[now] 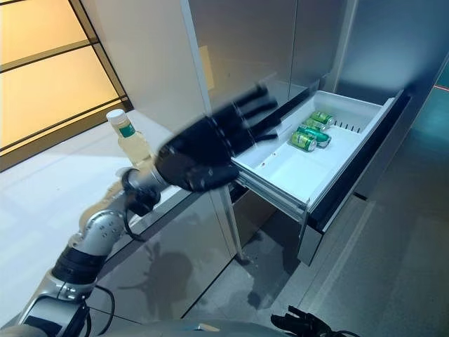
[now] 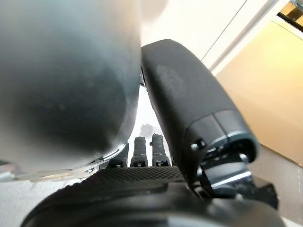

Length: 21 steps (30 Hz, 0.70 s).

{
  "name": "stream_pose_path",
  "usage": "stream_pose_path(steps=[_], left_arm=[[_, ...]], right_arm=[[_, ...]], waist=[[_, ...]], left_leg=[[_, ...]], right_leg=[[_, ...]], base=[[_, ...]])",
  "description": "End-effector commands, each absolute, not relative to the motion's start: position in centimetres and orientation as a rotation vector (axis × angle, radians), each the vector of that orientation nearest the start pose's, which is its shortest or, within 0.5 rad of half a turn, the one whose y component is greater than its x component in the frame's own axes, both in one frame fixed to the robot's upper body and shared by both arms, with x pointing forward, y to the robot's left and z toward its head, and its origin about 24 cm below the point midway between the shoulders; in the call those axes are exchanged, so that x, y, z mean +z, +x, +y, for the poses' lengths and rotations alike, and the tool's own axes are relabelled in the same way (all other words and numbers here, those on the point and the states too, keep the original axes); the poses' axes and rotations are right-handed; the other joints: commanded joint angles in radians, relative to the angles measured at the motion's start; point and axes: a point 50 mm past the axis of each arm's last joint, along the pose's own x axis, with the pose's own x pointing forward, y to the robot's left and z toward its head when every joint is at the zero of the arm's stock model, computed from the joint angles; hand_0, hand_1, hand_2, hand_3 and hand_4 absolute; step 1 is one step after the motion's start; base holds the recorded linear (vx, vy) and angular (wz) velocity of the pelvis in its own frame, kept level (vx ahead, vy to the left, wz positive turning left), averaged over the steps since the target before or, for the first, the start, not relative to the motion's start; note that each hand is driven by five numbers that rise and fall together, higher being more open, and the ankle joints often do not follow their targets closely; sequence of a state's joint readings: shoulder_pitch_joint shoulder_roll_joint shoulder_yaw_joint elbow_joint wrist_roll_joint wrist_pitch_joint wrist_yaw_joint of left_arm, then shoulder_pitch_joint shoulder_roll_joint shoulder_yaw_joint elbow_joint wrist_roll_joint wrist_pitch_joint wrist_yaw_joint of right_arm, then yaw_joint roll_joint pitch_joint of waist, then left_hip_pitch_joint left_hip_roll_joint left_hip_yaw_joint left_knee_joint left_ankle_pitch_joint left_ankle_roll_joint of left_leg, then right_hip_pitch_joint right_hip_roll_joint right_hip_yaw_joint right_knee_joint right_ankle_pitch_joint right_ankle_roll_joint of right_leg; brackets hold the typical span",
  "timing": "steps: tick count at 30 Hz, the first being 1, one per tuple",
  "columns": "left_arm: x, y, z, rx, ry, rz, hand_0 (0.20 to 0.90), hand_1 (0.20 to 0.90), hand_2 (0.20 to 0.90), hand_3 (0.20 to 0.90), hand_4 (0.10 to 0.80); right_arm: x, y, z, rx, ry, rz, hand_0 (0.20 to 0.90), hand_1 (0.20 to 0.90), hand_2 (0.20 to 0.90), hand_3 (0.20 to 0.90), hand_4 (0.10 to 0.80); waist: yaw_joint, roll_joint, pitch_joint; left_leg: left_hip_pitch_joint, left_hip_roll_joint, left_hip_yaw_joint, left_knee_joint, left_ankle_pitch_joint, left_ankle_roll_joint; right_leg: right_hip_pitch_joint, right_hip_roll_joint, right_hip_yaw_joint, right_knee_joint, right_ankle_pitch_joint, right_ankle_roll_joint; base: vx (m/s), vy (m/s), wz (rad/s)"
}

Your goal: Put drinks into fridge and close the fridge

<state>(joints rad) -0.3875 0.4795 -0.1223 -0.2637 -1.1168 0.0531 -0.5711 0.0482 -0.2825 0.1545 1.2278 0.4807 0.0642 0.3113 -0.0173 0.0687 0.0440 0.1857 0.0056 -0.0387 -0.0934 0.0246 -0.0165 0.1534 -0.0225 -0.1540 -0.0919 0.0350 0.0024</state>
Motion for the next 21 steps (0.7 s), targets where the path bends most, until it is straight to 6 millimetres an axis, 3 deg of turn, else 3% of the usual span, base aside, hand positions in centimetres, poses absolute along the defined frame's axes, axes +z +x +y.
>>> stream_pose_path(steps=[1,3,8,15,21], left_arm=[[28.2,26.1,17.4,-0.744,-0.381,-0.997,0.900,0.900,0.900,0.900,0.800],[29.4,26.2,19.8,-0.528,-0.339,-1.090,0.900,0.900,0.900,0.900,0.800],[30.5,26.8,22.7,-0.222,-0.298,-1.160,0.900,0.900,0.900,0.900,0.800],[30.4,27.6,22.8,0.070,-0.152,-1.104,0.900,0.900,0.900,0.900,0.800],[28.9,28.6,23.4,0.142,-0.065,-0.976,0.900,0.900,0.900,0.900,0.800]], right_arm=[[-16.8,7.0,-20.5,0.009,0.328,1.273,0.900,0.900,0.900,0.900,0.800],[-16.8,7.1,-20.5,0.025,0.317,1.283,0.900,0.900,0.900,0.900,0.800],[-16.8,7.4,-20.3,0.048,0.294,1.298,0.900,0.900,0.900,0.900,0.800],[-16.9,8.0,-19.4,0.088,0.260,1.306,0.900,0.900,0.900,0.900,0.800],[-16.9,8.0,-19.3,0.103,0.248,1.314,0.900,0.900,0.900,0.900,0.800]], waist=[[0.023,-0.056,-0.038],[0.032,-0.056,-0.044],[0.043,-0.054,-0.055],[0.053,-0.056,-0.055],[0.062,-0.058,-0.047]], left_leg=[[-0.015,-0.049,0.029,0.006,-0.074,0.034],[-0.016,-0.049,0.023,0.006,-0.073,0.032],[-0.022,-0.048,0.014,0.006,-0.070,0.028],[-0.033,-0.045,0.007,0.006,-0.064,0.026],[-0.032,-0.045,0.002,0.006,-0.062,0.027]], right_leg=[[0.015,-0.012,0.028,0.030,-0.050,0.038],[0.017,-0.011,0.020,0.031,-0.056,0.035],[0.017,-0.011,0.007,0.036,-0.067,0.030],[0.011,-0.011,-0.003,0.048,-0.079,0.023],[0.013,-0.012,-0.007,0.051,-0.082,0.024]], base=[[0.000,0.000,0.00],[0.028,0.002,0.05],[0.029,0.010,0.11],[0.015,0.008,0.04],[0.008,0.007,0.02]])
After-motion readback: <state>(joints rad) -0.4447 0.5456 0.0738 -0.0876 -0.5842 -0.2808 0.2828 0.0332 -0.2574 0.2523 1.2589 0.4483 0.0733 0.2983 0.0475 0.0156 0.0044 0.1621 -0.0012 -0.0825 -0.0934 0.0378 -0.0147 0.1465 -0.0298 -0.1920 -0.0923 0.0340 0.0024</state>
